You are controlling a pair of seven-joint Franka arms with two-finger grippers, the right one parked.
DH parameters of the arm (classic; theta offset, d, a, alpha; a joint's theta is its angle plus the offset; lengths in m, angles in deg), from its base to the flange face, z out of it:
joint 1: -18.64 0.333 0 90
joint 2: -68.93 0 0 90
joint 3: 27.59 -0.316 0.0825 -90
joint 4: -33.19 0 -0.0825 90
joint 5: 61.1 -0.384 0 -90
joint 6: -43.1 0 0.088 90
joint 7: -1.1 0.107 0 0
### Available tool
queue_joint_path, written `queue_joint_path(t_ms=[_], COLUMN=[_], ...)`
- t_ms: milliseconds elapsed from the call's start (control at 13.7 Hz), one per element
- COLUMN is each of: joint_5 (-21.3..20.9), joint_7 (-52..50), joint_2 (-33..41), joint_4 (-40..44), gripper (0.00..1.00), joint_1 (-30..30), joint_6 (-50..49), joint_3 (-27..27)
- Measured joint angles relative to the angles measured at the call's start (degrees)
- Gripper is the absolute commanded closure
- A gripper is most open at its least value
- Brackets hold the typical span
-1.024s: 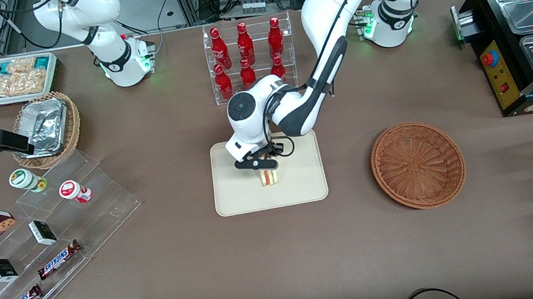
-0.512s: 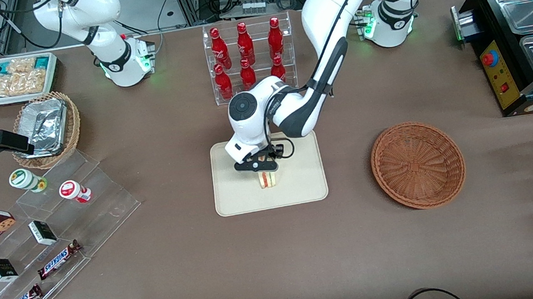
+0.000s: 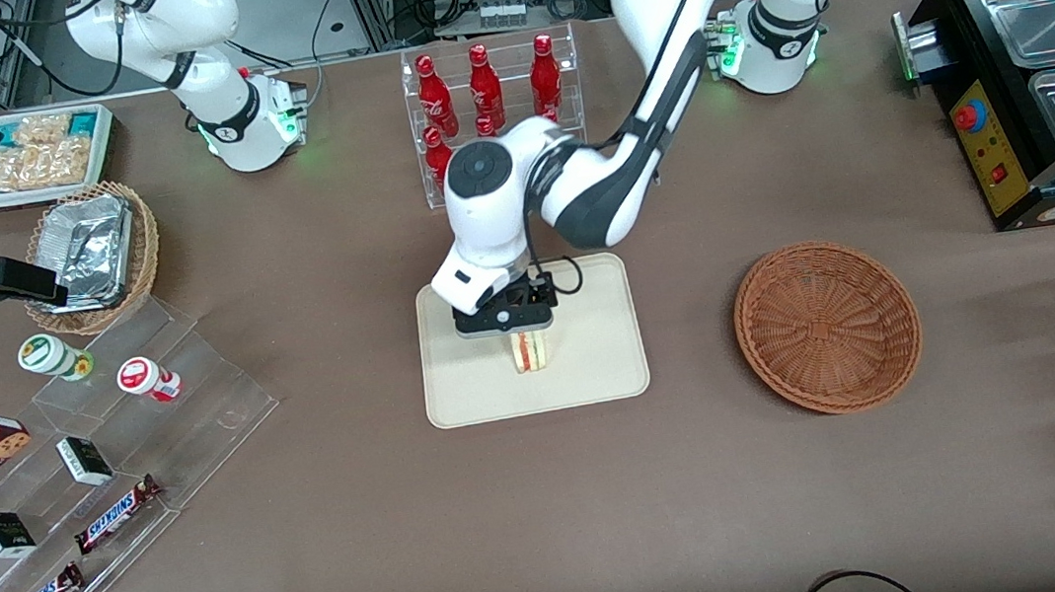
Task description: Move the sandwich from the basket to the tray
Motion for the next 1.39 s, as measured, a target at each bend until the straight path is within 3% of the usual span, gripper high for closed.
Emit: queue_joint_path(t_ms=[512,951,1390], joint_5=[-0.01,0.98,2.21], joint_7=[0.07,16.94,35.45], joint_2=[19.73,36.53,41.38], joint_4=[-2.54,-17.09,-18.85], gripper=[0.01,0.01,0.01], joint_1=[9.28,20.72,32.43], joint_6=[-20.37,-23.73,-28.48], joint_3=[-0.36,-0.52,-0.67])
